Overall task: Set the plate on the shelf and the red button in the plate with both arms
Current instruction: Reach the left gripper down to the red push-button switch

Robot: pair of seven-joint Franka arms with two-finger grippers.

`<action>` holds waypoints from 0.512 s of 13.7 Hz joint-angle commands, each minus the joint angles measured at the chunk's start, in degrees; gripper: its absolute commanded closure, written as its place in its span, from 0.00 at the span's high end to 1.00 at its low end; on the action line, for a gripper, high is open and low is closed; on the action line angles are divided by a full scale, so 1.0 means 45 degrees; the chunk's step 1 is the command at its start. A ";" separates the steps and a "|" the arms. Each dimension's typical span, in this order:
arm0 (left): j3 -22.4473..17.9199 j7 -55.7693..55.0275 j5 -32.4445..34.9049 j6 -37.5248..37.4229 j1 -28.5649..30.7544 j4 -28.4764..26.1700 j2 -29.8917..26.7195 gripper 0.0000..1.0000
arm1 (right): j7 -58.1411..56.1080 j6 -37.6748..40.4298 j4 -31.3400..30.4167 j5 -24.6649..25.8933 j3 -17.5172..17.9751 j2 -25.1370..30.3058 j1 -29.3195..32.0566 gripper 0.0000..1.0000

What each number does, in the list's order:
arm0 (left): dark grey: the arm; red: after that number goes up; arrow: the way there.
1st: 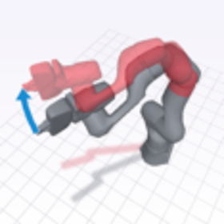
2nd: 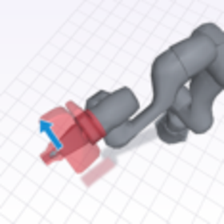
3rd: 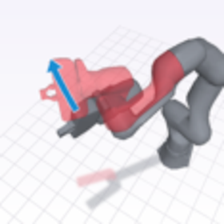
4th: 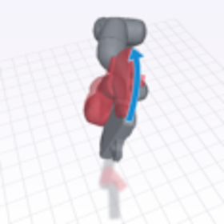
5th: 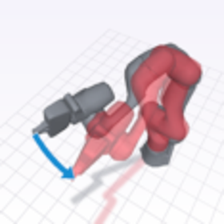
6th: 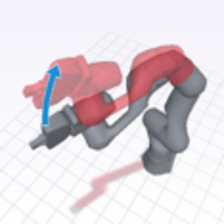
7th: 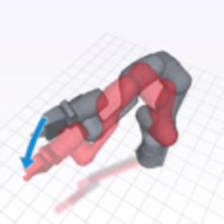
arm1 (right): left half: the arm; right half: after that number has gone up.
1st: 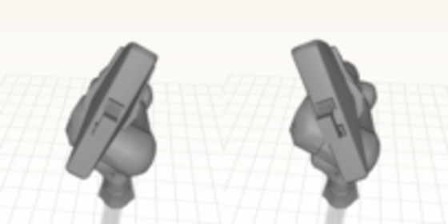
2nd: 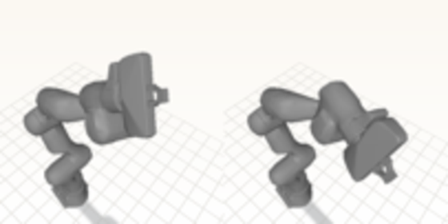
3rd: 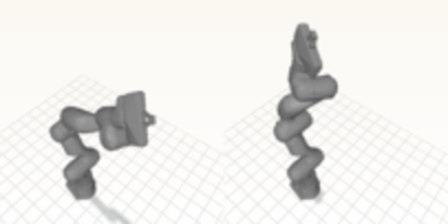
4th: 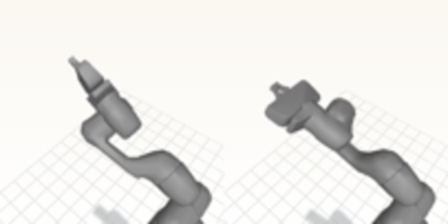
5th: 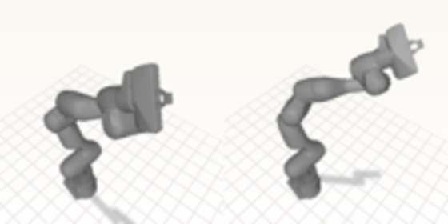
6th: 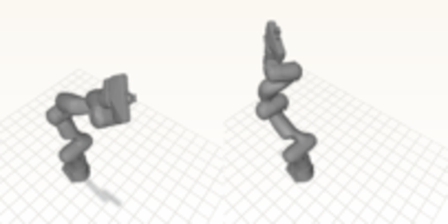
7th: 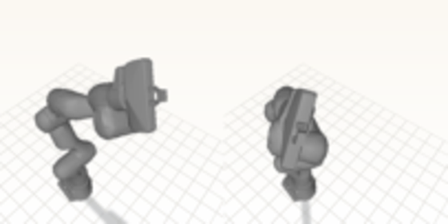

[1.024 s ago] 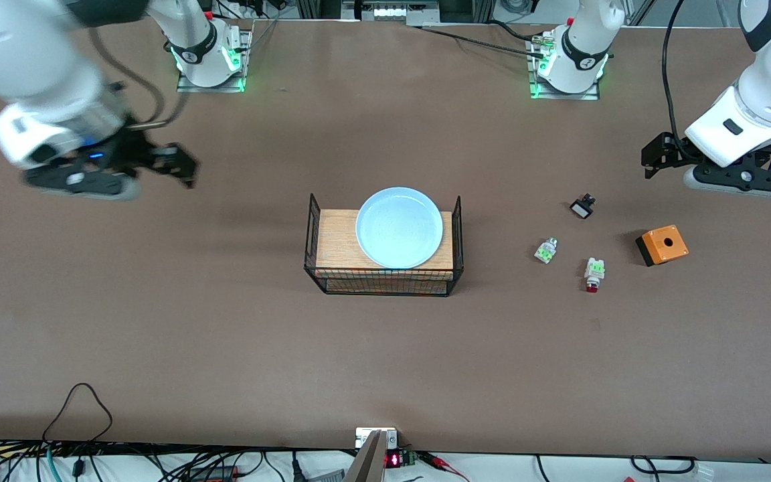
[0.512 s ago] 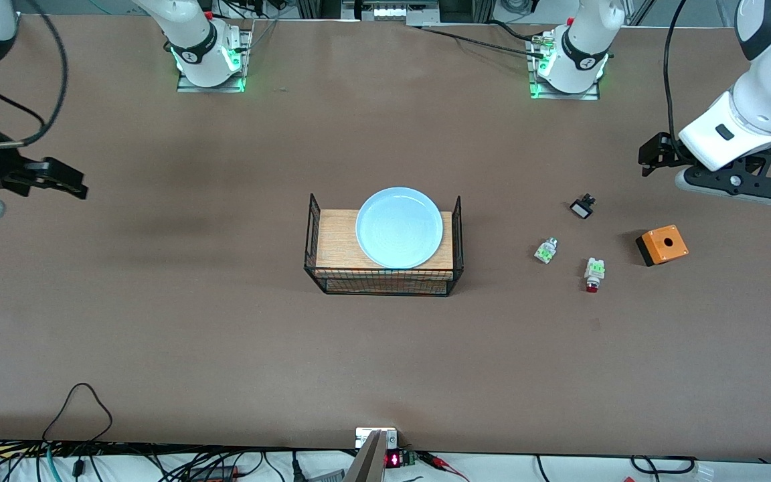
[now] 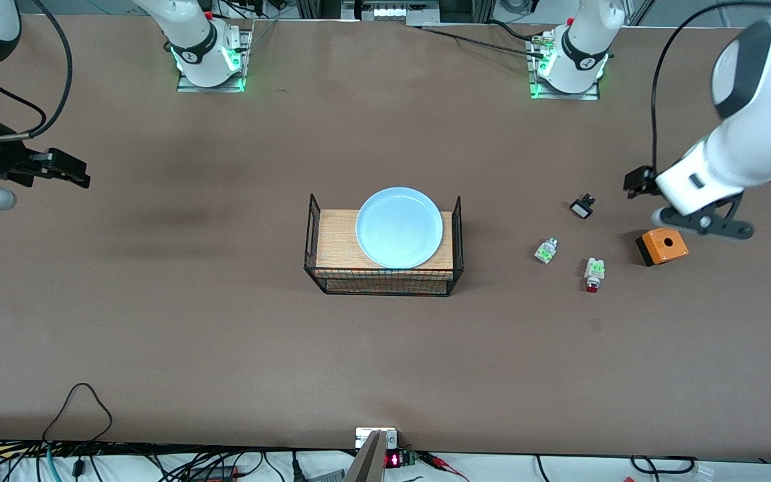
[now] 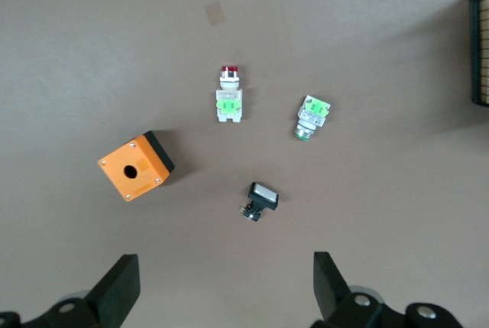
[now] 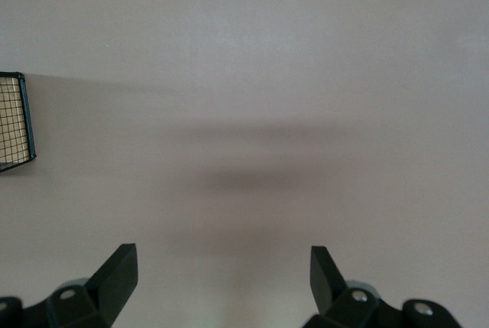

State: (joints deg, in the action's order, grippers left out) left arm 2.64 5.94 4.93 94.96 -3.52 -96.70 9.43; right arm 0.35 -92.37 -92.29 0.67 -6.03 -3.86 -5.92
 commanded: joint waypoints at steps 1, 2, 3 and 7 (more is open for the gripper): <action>0.0018 0.0242 0.0211 0.0612 0.0019 0.0668 0.1398 1.00 | -0.0116 -0.0488 -0.0664 0.0048 0.0130 0.0643 0.0105 1.00; 0.0018 0.0261 0.0251 0.0848 0.0039 0.0648 0.1788 1.00 | -0.0135 -0.0508 -0.0664 0.0028 0.0130 0.0701 0.0105 1.00; -0.0001 0.0261 0.0290 0.1276 0.0058 0.0513 0.2102 1.00 | -0.0213 -0.0527 -0.0664 0.0009 0.0130 0.0702 0.0105 1.00; 0.0018 0.0125 0.0309 0.3093 -0.0038 -0.0541 0.2904 1.00 | -0.0252 -0.0021 -0.0469 0.0028 0.0149 0.0586 0.0046 1.00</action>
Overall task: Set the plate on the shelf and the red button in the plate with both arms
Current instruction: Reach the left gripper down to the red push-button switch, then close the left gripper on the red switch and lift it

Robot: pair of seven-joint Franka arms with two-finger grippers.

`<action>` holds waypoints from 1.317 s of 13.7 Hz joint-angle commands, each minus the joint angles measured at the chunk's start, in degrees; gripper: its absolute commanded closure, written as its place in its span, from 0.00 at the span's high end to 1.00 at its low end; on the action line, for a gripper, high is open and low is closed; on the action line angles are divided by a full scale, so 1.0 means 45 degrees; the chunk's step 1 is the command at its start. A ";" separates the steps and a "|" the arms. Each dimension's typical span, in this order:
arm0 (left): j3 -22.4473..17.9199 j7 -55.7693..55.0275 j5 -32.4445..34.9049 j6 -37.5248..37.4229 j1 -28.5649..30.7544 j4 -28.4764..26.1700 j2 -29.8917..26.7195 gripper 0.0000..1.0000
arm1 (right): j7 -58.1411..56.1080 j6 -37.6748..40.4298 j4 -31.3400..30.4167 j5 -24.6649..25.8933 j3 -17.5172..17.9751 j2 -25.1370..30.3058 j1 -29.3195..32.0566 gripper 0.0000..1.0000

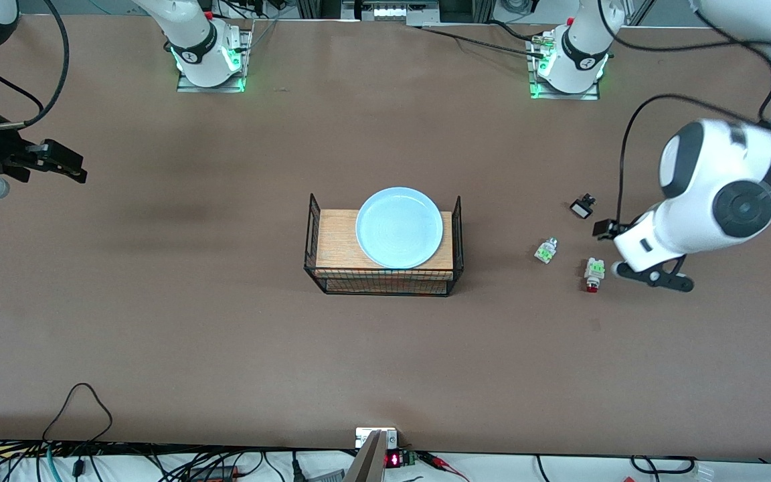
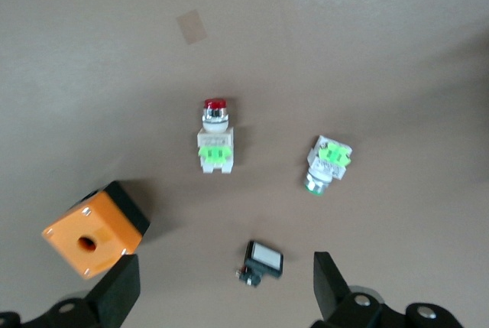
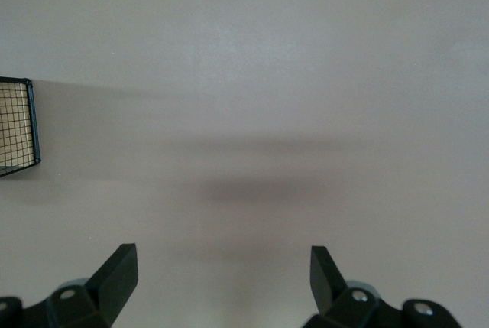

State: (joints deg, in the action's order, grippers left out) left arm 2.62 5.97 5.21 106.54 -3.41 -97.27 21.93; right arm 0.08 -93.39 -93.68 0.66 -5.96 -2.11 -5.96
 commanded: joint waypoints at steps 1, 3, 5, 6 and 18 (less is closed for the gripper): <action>0.0023 0.0255 0.0442 0.0834 0.0092 -0.0492 0.0417 1.00 | -0.0175 0.0244 -0.0158 0.0029 0.0153 0.0196 -0.0003 1.00; 0.0023 0.0295 0.0949 0.1614 0.0483 -0.0512 0.1158 1.00 | 0.0020 0.0225 -0.0138 0.0010 0.0153 0.0196 -0.0062 1.00; 0.0023 0.0295 0.1303 0.2434 0.0581 -0.0512 0.2134 1.00 | -0.0037 0.0244 -0.0080 -0.0010 0.0134 0.0196 -0.0023 1.00; 0.0023 0.0295 0.1303 0.2709 0.0698 -0.0532 0.2352 1.00 | -0.0115 0.0264 -0.0080 -0.0010 0.0114 0.0216 -0.0023 1.00; 0.0101 0.0764 0.1303 0.6247 0.0875 -0.2407 0.2589 0.54 | -0.0135 0.0245 -0.0060 -0.0010 0.0153 0.0196 -0.0120 1.00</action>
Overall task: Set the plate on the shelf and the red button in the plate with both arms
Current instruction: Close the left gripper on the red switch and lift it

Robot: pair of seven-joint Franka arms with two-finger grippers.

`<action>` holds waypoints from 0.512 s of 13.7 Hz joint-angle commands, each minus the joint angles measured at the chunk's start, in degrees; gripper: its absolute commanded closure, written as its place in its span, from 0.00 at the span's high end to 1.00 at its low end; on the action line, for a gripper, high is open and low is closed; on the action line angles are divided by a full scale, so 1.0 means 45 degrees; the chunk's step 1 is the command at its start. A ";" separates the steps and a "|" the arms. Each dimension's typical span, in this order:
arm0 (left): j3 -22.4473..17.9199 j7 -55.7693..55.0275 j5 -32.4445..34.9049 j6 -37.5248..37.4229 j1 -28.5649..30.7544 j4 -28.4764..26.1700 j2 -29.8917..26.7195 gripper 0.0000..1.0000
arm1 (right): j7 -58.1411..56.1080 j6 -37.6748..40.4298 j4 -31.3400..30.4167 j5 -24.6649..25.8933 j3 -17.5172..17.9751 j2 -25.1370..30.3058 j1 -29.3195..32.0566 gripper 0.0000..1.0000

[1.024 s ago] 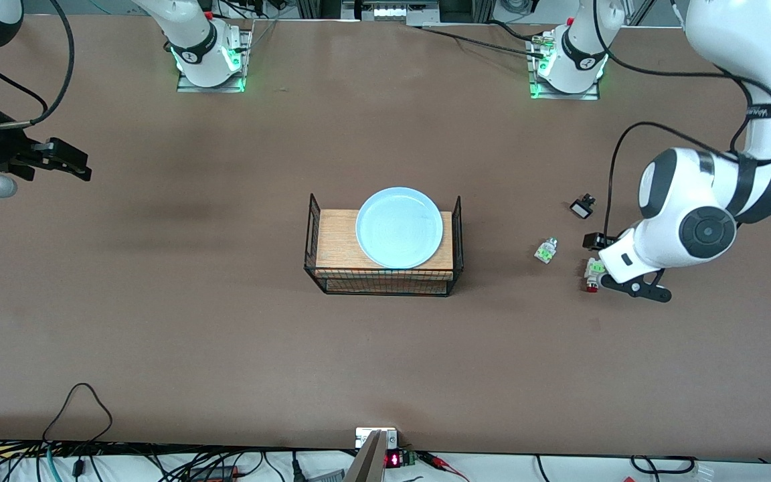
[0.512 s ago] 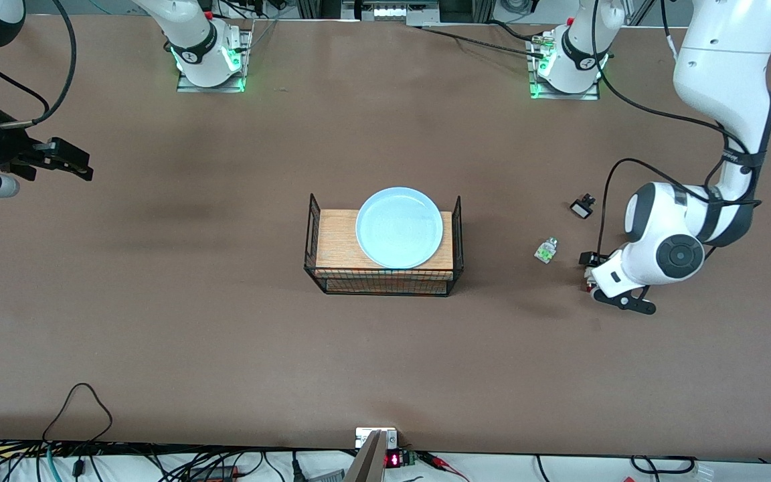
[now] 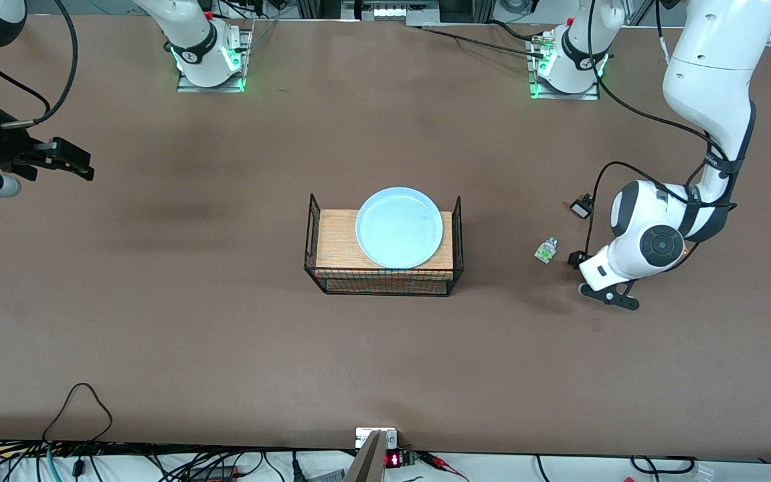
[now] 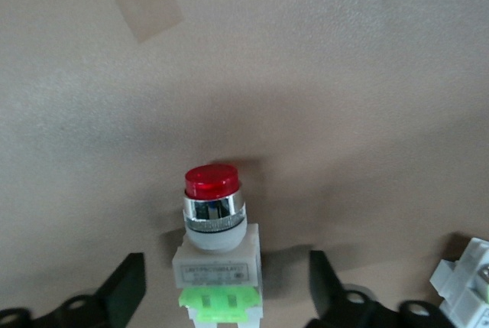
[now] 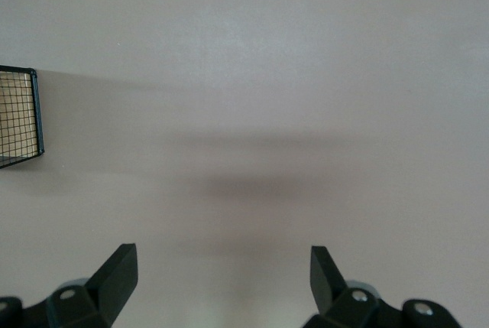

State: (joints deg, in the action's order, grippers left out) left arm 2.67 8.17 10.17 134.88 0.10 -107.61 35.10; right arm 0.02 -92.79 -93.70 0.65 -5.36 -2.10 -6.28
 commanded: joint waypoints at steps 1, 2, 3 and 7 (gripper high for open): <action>0.0091 0.0428 0.0202 -0.0090 0.0094 -0.0090 -0.0359 0.36 | -0.0121 0.0112 -0.0057 -0.0008 0.0020 0.0194 -0.0031 1.00; 0.0091 0.0855 0.0202 -0.0187 0.0094 -0.0070 -0.0360 0.21 | -0.0121 0.0112 -0.0057 -0.0008 0.0020 0.0194 -0.0030 1.00; 0.0091 0.1052 0.0182 -0.0227 0.0094 -0.0012 -0.0360 0.19 | -0.0121 0.0112 -0.0057 -0.0008 0.0020 0.0194 -0.0050 1.00; 0.0169 0.1464 0.0202 -0.1411 0.0075 0.0085 -0.1371 0.09 | -0.0121 0.0112 -0.0057 -0.0008 0.0020 0.0194 -0.0050 1.00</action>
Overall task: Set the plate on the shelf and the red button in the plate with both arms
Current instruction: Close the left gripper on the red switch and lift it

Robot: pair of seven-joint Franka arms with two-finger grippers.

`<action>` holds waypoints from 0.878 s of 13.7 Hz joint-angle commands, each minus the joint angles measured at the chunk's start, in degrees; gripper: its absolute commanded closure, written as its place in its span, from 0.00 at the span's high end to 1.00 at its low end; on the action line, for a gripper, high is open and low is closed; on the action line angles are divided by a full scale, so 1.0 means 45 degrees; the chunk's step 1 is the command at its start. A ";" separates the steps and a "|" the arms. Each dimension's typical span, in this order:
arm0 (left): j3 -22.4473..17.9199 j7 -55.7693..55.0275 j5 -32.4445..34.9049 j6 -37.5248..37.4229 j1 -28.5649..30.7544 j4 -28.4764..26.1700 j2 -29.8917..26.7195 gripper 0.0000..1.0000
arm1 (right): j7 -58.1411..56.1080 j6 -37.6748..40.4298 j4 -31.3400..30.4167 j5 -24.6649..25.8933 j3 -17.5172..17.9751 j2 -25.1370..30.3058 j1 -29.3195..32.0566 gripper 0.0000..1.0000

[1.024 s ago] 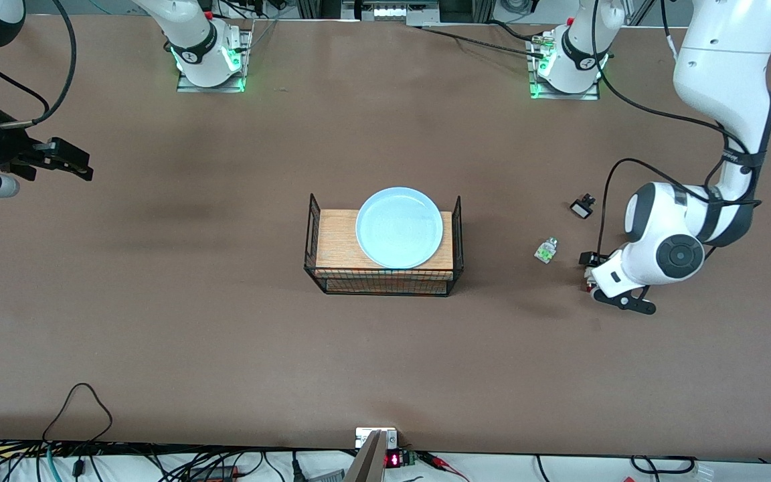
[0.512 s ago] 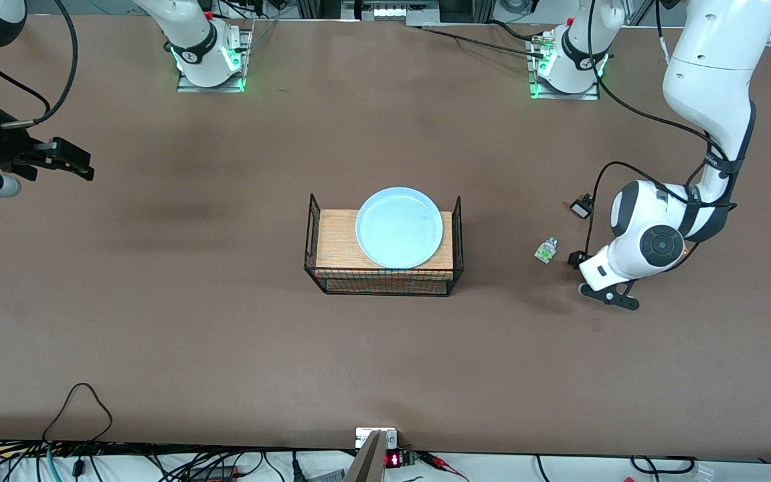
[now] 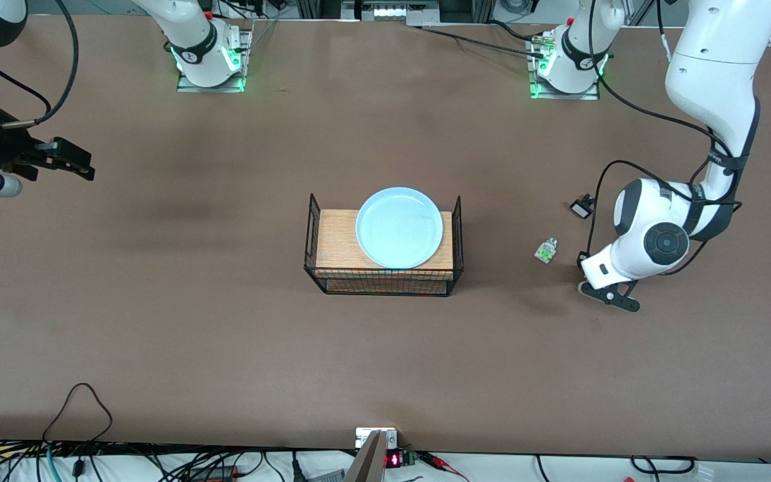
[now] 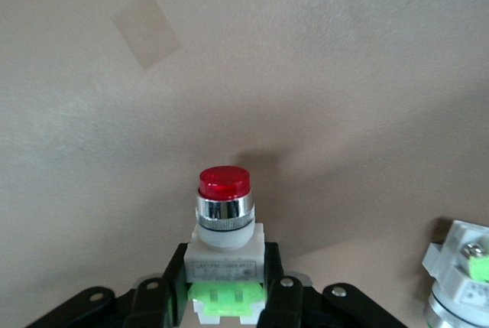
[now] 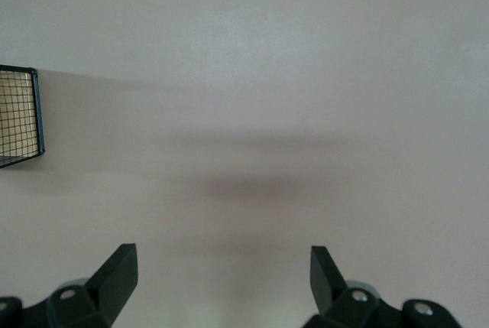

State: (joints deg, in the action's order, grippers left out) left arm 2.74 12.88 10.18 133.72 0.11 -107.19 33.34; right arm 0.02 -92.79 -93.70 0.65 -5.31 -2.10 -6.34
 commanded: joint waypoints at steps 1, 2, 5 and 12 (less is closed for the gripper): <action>0.0538 0.0380 0.0140 -0.2013 -0.0003 0.0264 -0.1447 0.08 | -0.0121 0.0132 -0.0038 -0.0008 0.0028 0.0252 -0.0036 1.00; 0.1142 0.0302 0.0062 -0.3162 0.0054 0.0479 -0.1857 0.02 | -0.0121 0.0113 0.0001 -0.0008 0.0009 0.0271 -0.0017 1.00; 0.2531 -0.0437 -0.0055 -0.5975 -0.0004 0.2680 -0.1959 0.01 | -0.0121 0.0112 0.0021 -0.0008 0.0009 0.0213 -0.0017 1.00; 0.3861 -0.4319 -0.4931 -0.9658 -0.0179 0.6319 -0.1959 0.01 | -0.0140 0.0132 0.0040 -0.0008 0.0009 0.0232 -0.0036 1.00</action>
State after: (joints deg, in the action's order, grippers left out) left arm 18.68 -1.12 -6.92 92.24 -0.64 -82.43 23.23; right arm 0.02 -92.79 -93.62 0.65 -5.29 -1.82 -6.37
